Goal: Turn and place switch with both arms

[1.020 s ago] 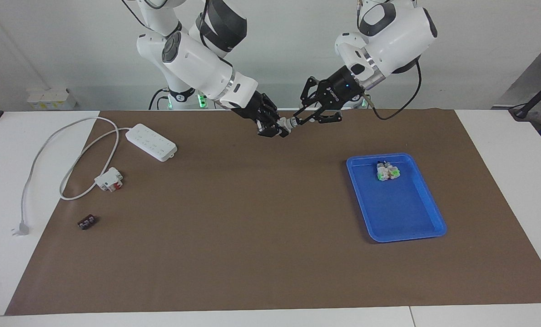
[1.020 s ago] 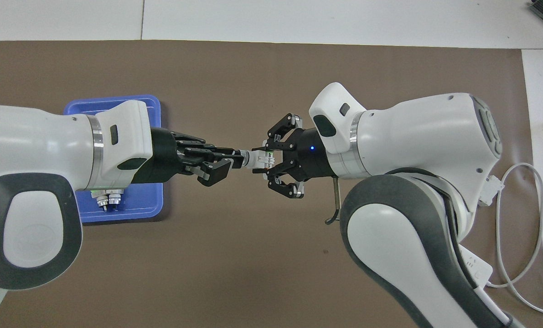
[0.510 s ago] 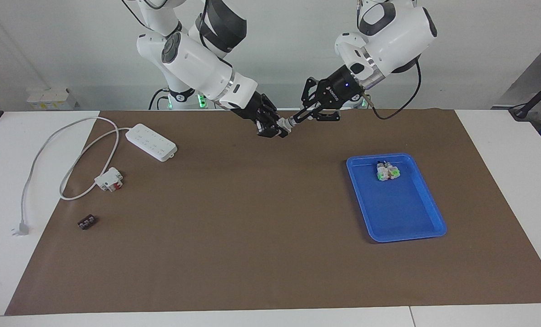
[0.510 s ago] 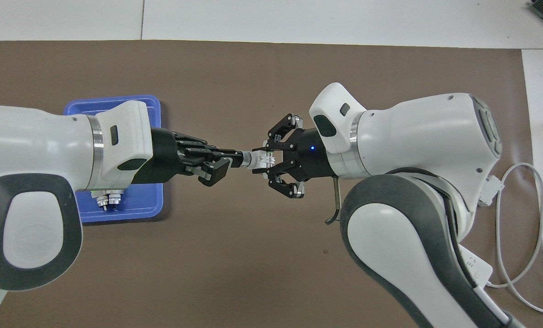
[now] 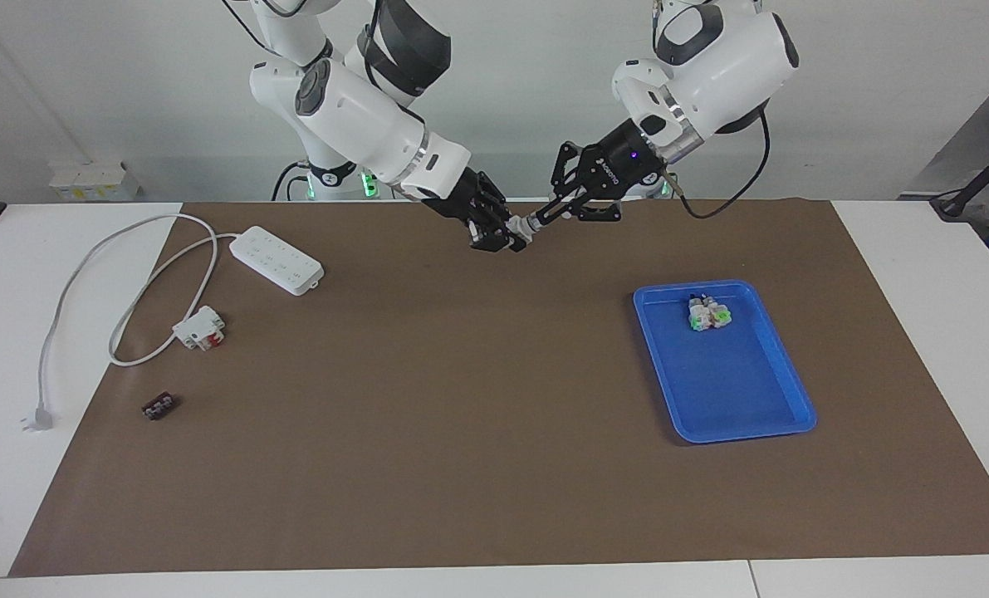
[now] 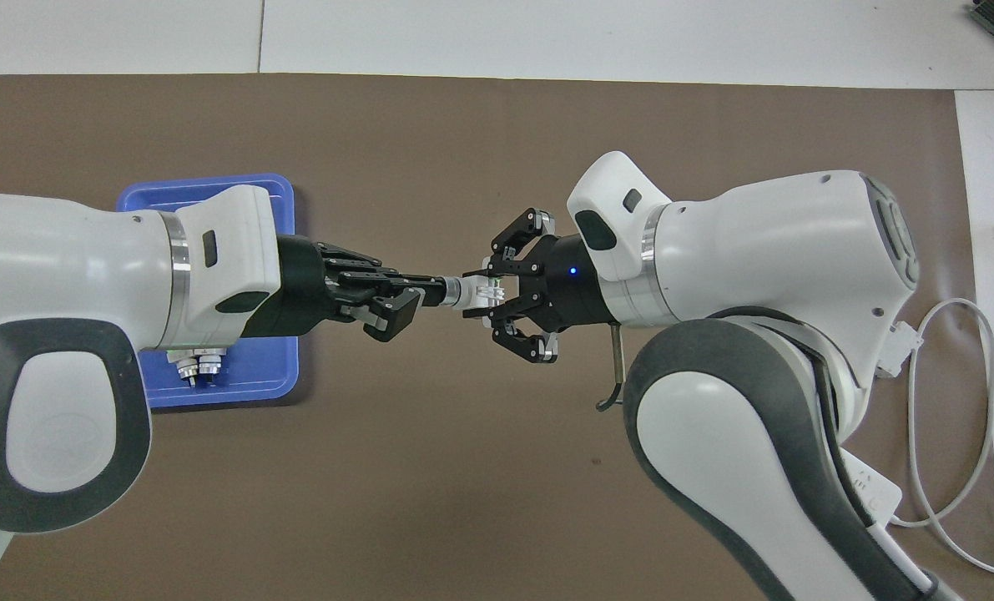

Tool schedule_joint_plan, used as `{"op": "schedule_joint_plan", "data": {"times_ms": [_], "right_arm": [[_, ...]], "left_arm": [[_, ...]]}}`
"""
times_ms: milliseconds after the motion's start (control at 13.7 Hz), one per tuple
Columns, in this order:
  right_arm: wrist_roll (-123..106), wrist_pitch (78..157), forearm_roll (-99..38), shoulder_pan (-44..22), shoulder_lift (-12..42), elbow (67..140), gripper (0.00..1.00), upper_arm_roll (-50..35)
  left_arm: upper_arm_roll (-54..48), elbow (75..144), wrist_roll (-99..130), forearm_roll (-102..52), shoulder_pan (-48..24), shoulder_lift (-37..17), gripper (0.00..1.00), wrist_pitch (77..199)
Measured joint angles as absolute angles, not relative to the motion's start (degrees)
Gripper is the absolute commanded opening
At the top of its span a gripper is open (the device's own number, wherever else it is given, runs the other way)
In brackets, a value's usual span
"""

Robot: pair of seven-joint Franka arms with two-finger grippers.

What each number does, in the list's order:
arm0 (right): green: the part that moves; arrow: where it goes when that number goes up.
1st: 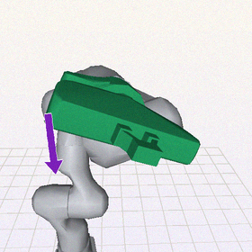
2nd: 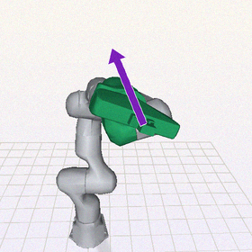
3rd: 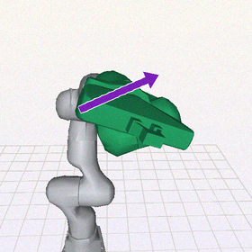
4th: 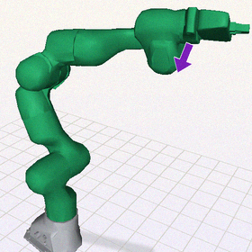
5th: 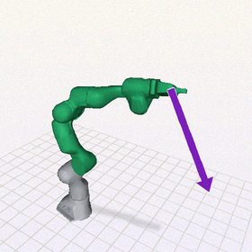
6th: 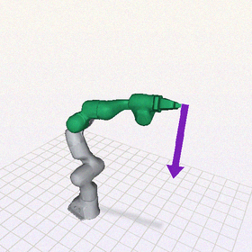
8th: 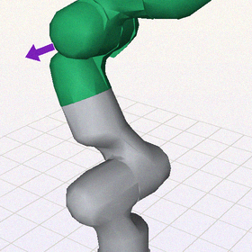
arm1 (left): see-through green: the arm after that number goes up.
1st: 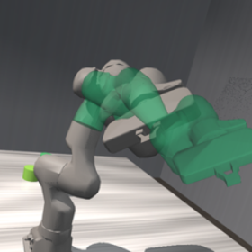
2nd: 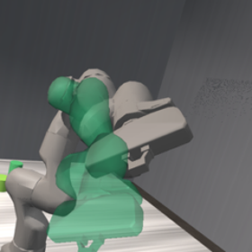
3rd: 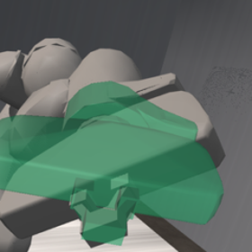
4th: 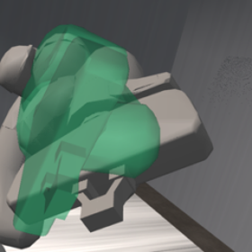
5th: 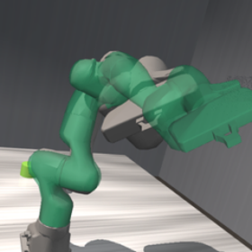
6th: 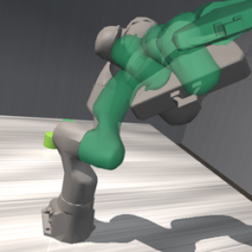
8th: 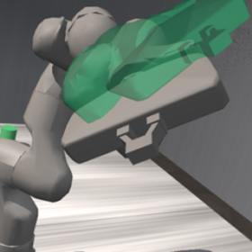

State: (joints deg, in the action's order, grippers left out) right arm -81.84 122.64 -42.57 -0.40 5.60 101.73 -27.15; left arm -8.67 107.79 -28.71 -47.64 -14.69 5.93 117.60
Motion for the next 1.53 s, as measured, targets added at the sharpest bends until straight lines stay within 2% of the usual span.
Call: {"op": "schedule_joint_plan", "data": {"times_ms": [1531], "right_arm": [[-81.84, 122.06, -42.57, -0.31, 5.24, 102.24, 0.0, -26.89]], "left_arm": [[-8.73, 108.0, 16.95, -47.6, -15.16, 5.93, 0.0, 117.63]]}}
